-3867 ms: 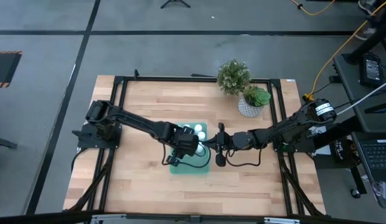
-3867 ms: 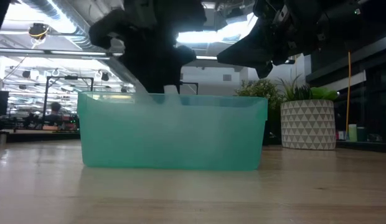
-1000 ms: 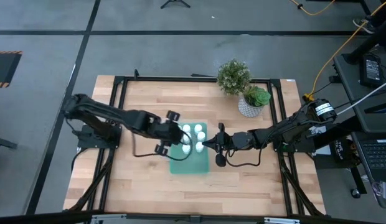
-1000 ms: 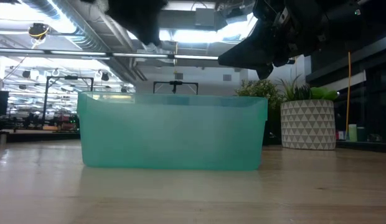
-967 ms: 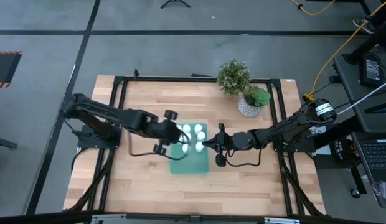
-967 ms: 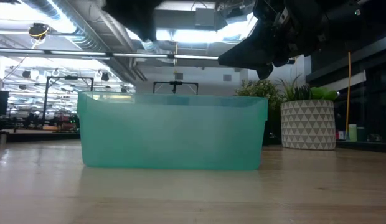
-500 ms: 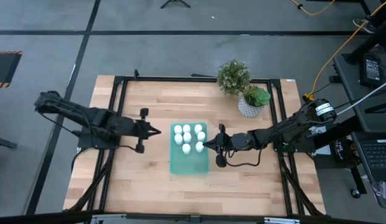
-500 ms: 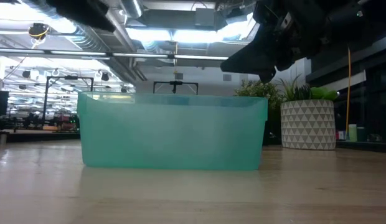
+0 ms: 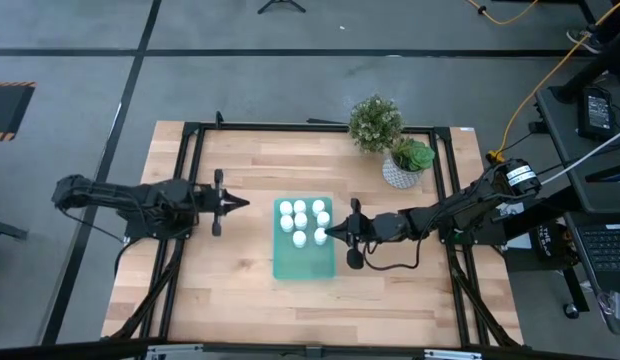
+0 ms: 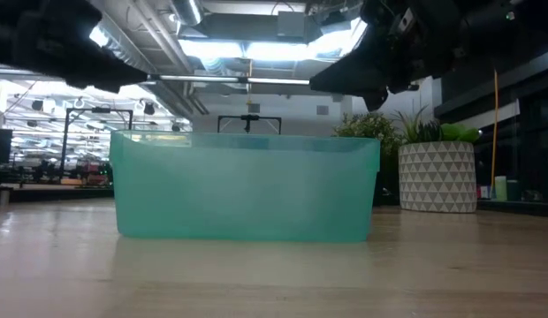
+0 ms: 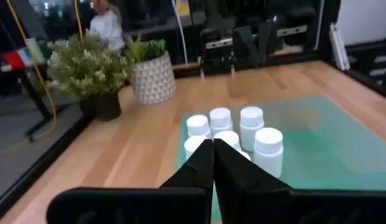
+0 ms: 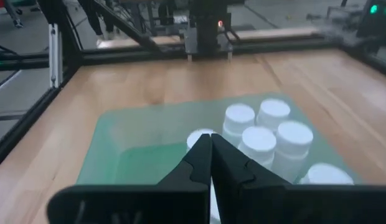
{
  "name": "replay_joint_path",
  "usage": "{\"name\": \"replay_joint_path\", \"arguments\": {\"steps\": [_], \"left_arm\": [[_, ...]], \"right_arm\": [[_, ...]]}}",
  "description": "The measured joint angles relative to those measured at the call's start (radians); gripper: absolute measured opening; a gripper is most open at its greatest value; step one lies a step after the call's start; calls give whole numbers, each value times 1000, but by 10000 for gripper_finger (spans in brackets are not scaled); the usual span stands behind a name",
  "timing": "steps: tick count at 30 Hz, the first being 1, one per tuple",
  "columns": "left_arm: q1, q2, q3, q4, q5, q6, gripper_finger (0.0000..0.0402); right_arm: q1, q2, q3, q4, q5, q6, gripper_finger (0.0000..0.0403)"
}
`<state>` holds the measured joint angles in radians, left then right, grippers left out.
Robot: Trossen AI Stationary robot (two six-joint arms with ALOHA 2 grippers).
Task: Pick and place pill bottles into a basket
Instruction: Return to Home Position
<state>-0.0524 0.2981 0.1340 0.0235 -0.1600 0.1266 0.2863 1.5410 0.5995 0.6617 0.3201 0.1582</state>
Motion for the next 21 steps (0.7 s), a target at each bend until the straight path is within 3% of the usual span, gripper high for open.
{"name": "replay_joint_path", "arguments": {"steps": [5, 11, 14, 21], "left_arm": [[102, -98, -114, 151, 85, 48, 1], [212, -140, -125, 107, 168, 50, 1], [263, -140, -125, 108, 204, 54, 1], [362, -140, -125, 78, 284, 52, 1]], "right_arm": [[0, 0, 0, 31, 0, -38, 7], [-20, -61, 0, 21, -2, -112, 7], [-53, -165, 0, -56, -28, -156, 7], [-142, -534, -1, -433, -60, -203, 7]]}}
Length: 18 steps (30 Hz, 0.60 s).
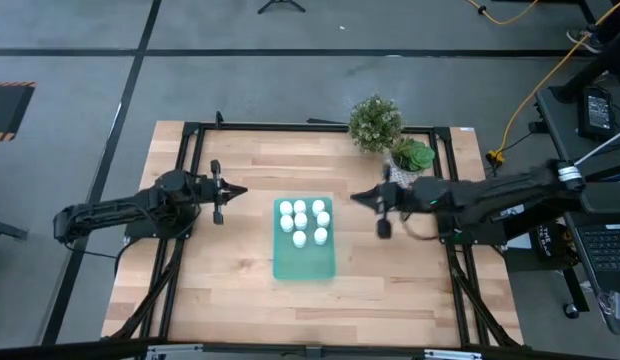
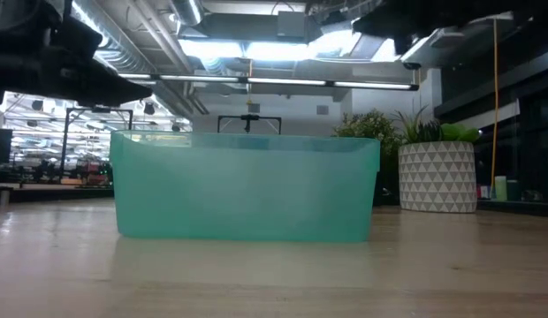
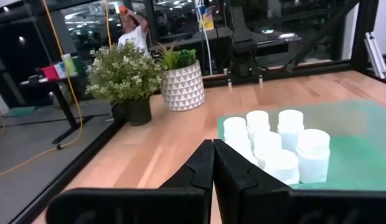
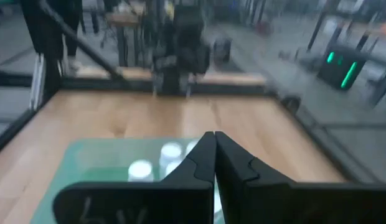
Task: Pick and place pill bottles into a basket
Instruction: Return to Home Position
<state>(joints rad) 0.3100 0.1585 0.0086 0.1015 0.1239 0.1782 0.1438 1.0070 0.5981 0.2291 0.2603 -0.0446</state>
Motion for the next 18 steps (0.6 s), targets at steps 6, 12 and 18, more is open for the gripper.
{"name": "replay_joint_path", "arguments": {"steps": [6, 12, 18], "left_arm": [[82, 0, 0, 3, 57, -36, 2], [126, 0, 0, 22, 56, -45, 2], [133, 0, 0, 59, -94, -116, 2]], "right_arm": [[-4, -313, -180, 31, -48, -60, 7], [-4, -516, -387, 101, -55, 45, 3], [-4, -564, -500, 154, -108, 26, 2]]}}
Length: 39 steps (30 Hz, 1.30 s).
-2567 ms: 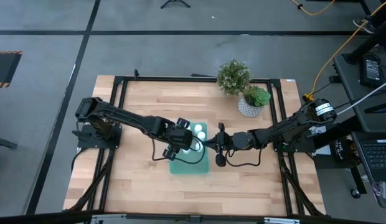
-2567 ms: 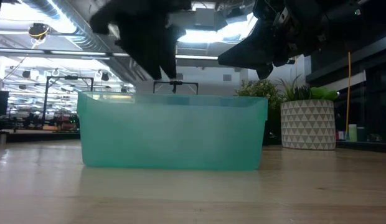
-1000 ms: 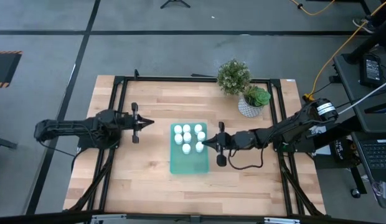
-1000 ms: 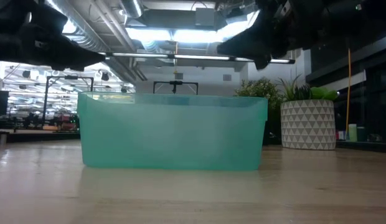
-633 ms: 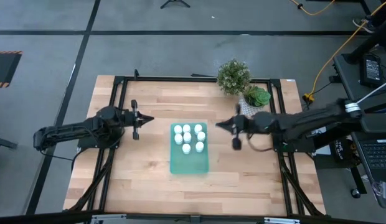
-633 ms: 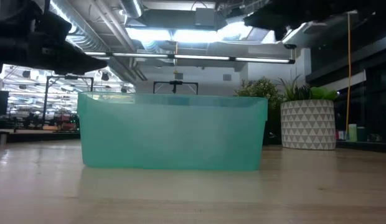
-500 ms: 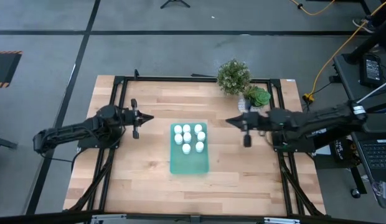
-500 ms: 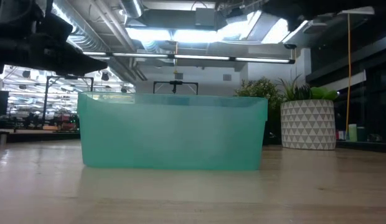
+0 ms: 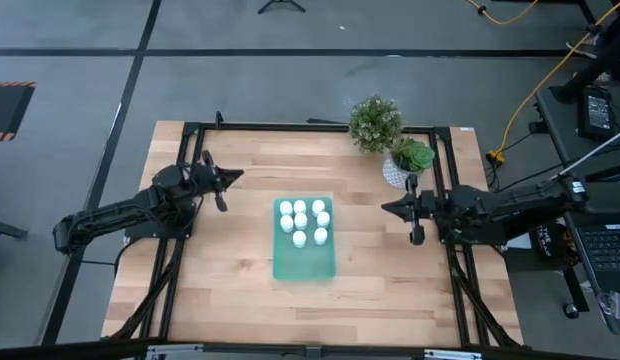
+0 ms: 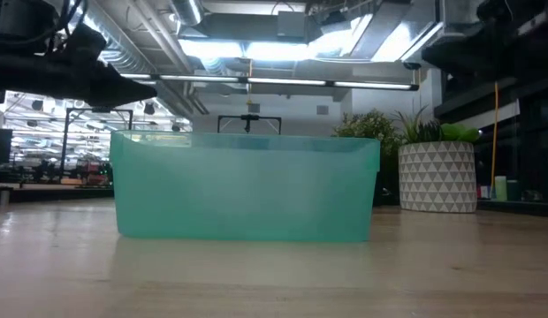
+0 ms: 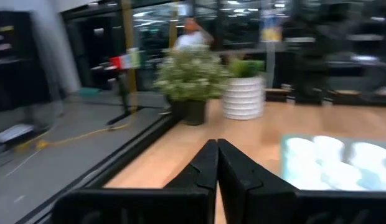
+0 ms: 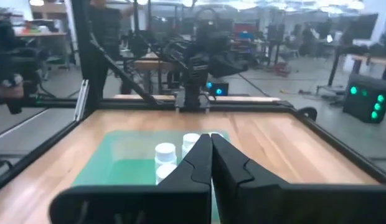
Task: Pick and place pill bottles into a basket
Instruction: Return to Home Position
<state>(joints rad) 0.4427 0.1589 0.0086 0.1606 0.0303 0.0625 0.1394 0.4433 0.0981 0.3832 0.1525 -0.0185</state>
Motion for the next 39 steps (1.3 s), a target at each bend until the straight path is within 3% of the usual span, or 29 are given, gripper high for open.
{"name": "replay_joint_path", "arguments": {"steps": [10, 16, 26, 39], "left_arm": [[0, 1, 0, -5, -48, -49, 4], [0, 1, 0, -7, -48, -49, 12], [0, 1, 0, -7, -49, -49, 6], [0, 1, 0, -7, -49, -49, 11]], "right_arm": [[0, -1, -91, 92, -173, -78, 2], [0, -2, -91, 99, -158, -89, 4], [0, -1, -91, 95, -155, 65, 5], [6, -6, -91, 81, -154, 68, 5]]}}
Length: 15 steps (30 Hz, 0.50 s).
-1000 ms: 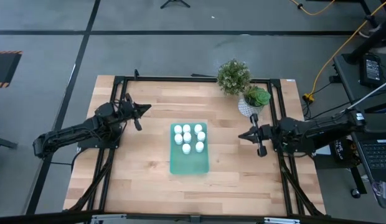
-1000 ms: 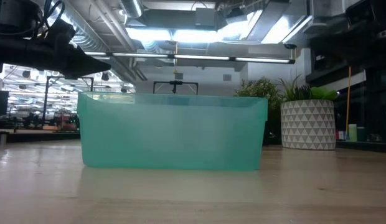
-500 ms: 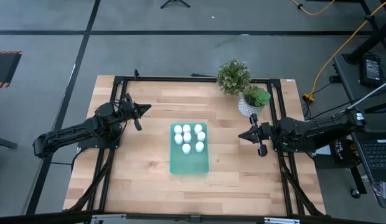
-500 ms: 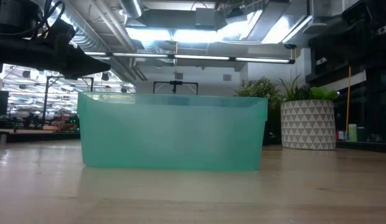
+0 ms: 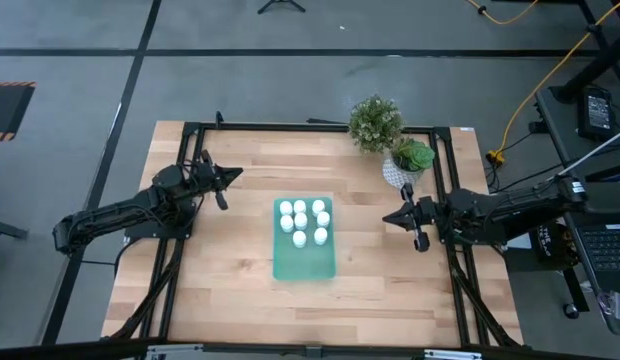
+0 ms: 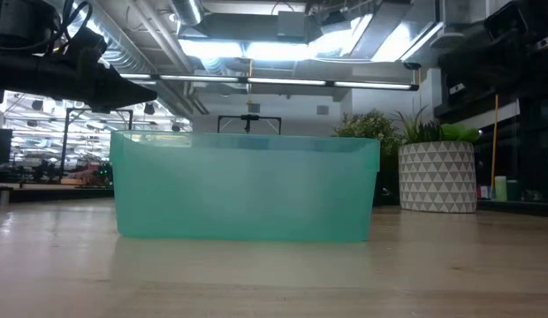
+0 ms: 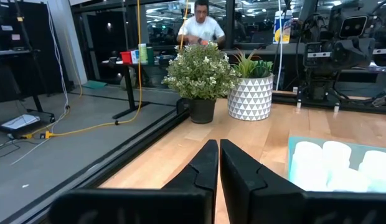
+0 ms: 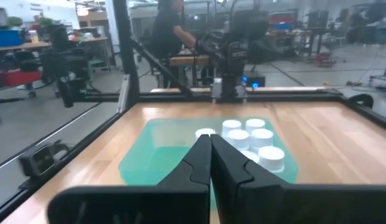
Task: Pick and place pill bottles into a basket
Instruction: Return to Home Position
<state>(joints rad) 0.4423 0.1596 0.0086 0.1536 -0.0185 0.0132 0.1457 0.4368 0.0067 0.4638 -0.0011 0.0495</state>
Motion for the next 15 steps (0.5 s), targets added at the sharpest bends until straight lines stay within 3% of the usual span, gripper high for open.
{"name": "replay_joint_path", "arguments": {"steps": [8, 15], "left_arm": [[0, 0, 0, 0, 0, 0, 4], [0, 0, 0, 0, 0, 0, 9]], "right_arm": [[15, -200, 0, -291, -27, 104, 5], [37, -307, 0, -306, -28, 125, 5]]}}
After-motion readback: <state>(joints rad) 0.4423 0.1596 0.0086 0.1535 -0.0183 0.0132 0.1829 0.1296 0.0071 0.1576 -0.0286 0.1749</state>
